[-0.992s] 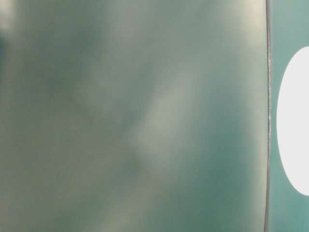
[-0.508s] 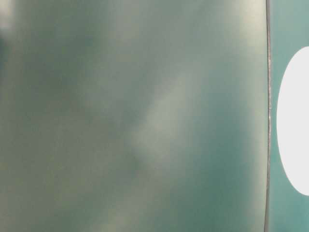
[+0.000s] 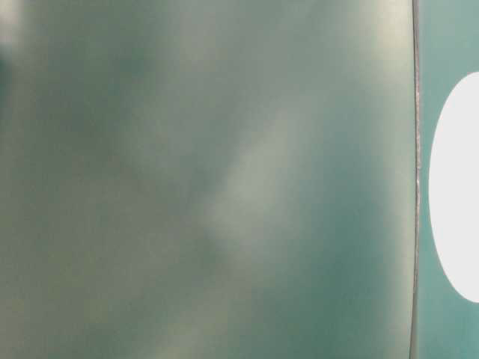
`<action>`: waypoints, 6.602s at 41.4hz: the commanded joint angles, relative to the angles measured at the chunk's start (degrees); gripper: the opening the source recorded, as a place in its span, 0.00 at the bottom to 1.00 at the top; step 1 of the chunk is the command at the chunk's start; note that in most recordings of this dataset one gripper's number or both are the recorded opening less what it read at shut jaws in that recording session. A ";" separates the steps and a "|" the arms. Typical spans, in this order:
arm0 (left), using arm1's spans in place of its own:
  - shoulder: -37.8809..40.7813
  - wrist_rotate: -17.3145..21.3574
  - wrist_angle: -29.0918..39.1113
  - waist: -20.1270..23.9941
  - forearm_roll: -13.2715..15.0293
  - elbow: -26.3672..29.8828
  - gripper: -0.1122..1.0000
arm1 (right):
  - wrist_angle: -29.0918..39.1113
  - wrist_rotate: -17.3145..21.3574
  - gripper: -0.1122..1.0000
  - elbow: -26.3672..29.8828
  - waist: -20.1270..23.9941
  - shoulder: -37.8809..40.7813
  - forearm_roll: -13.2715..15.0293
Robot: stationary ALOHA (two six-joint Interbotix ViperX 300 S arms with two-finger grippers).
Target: Scoop the yellow hexagonal prism block from the bowl with a spoon using the right arm.
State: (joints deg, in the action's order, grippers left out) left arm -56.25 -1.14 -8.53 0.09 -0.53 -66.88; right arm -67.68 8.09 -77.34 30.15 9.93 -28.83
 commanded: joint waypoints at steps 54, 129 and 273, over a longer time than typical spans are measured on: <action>0.18 -0.18 -0.18 -0.09 0.00 1.32 0.11 | -1.14 0.09 0.51 0.62 0.26 -0.62 0.00; 0.18 -0.09 -0.18 -0.09 -0.09 1.23 0.11 | 82.97 -17.93 0.32 30.85 -36.21 -33.31 5.62; 1.14 0.09 -0.18 -0.09 0.00 1.49 0.11 | 96.77 -11.34 0.32 53.53 -37.62 -4.92 14.94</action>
State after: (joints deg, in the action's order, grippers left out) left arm -55.37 -1.23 -8.53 0.09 -0.44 -66.88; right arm 29.97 -3.34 -25.14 -7.65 5.89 -13.71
